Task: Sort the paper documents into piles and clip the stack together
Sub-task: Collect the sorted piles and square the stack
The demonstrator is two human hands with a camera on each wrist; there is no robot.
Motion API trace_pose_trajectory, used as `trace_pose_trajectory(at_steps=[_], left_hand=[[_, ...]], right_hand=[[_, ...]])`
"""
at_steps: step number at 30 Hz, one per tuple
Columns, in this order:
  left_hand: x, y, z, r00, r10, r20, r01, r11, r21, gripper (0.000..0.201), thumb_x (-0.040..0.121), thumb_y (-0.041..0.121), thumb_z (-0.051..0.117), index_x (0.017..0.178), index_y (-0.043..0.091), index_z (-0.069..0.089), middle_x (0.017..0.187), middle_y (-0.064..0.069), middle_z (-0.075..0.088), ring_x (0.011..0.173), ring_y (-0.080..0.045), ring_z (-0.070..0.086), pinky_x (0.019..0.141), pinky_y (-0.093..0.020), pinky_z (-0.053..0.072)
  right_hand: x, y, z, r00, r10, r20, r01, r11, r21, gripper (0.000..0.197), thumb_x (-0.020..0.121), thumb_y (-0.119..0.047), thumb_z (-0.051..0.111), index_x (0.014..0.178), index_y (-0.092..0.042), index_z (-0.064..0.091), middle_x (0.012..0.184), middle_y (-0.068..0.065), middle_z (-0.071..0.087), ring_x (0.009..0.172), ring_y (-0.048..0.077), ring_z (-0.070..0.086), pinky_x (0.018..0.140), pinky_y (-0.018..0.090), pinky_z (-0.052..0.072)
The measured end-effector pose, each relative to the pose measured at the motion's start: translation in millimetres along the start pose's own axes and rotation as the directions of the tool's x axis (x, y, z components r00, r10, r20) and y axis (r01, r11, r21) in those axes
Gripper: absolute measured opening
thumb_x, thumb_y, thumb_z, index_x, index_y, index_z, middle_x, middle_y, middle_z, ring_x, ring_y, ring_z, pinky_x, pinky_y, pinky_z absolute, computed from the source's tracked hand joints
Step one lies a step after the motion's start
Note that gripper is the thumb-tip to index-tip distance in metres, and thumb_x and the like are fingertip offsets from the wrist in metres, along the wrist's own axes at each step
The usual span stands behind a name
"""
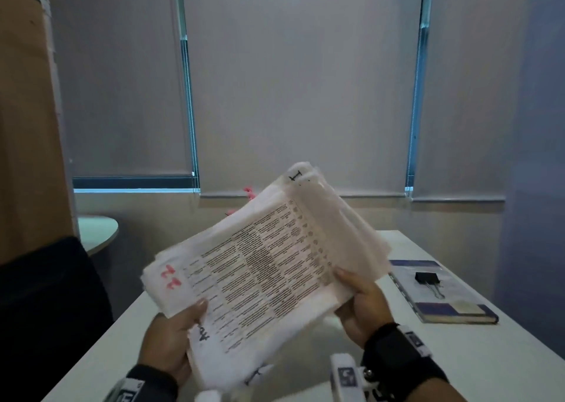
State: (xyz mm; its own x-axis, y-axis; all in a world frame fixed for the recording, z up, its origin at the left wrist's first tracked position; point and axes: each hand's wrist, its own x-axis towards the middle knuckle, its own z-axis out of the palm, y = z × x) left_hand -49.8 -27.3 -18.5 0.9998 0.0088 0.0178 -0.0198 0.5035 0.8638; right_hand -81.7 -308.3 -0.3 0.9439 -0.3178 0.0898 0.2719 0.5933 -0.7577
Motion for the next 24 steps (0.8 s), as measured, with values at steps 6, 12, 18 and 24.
trace_pose_trajectory(at_steps=[6, 12, 18, 24], left_hand=[[9, 32, -30, 0.988, 0.149, -0.045, -0.137, 0.969, 0.208, 0.020, 0.080, -0.005, 0.068, 0.099, 0.002, 0.072, 0.100, -0.021, 0.077, 0.092, -0.040, 0.072, 0.093, -0.053, 0.052], [1, 24, -25, 0.979, 0.144, 0.143, -0.186, 0.918, 0.351, 0.064, 0.047, 0.020, 0.093, 0.106, 0.005, 0.071, 0.098, -0.017, 0.078, 0.092, -0.042, 0.073, 0.085, -0.057, 0.056], [-3, 23, -33, 0.981, 0.060, 0.186, -0.106, 0.963, 0.247, 0.062, 0.051, 0.006, 0.087, 0.109, 0.006, 0.066, 0.099, -0.026, 0.075, 0.086, -0.044, 0.072, 0.078, -0.057, 0.057], [-3, 17, -30, 0.986, 0.129, 0.102, -0.159, 0.908, 0.387, 0.038, 0.066, -0.013, 0.065, 0.100, 0.003, 0.067, 0.085, -0.018, 0.078, 0.091, -0.050, 0.069, 0.085, -0.062, 0.054]], right_hand=[[11, -40, -29, 0.988, -0.120, 0.102, 0.157, 0.731, -0.664, 0.043, 0.069, -0.006, 0.079, 0.108, -0.011, 0.062, 0.099, 0.010, 0.074, 0.088, 0.027, 0.071, 0.070, 0.039, 0.057], [5, -41, -23, 0.982, -0.103, 0.158, 0.172, 0.834, -0.524, 0.048, 0.073, 0.018, 0.058, 0.117, -0.004, 0.057, 0.103, 0.022, 0.071, 0.098, 0.040, 0.068, 0.078, 0.050, 0.056], [-5, -25, -31, 0.998, 0.004, 0.068, 0.045, 0.721, -0.691, 0.038, 0.071, 0.017, 0.053, 0.098, -0.003, 0.070, 0.093, 0.016, 0.074, 0.101, 0.039, 0.065, 0.083, 0.048, 0.054], [-21, -60, 0, 0.853, -0.406, 0.328, 0.446, 0.240, -0.862, 0.074, 0.080, -0.005, 0.066, 0.141, -0.031, 0.034, 0.137, -0.008, 0.049, 0.123, 0.013, 0.051, 0.098, 0.032, 0.045]])
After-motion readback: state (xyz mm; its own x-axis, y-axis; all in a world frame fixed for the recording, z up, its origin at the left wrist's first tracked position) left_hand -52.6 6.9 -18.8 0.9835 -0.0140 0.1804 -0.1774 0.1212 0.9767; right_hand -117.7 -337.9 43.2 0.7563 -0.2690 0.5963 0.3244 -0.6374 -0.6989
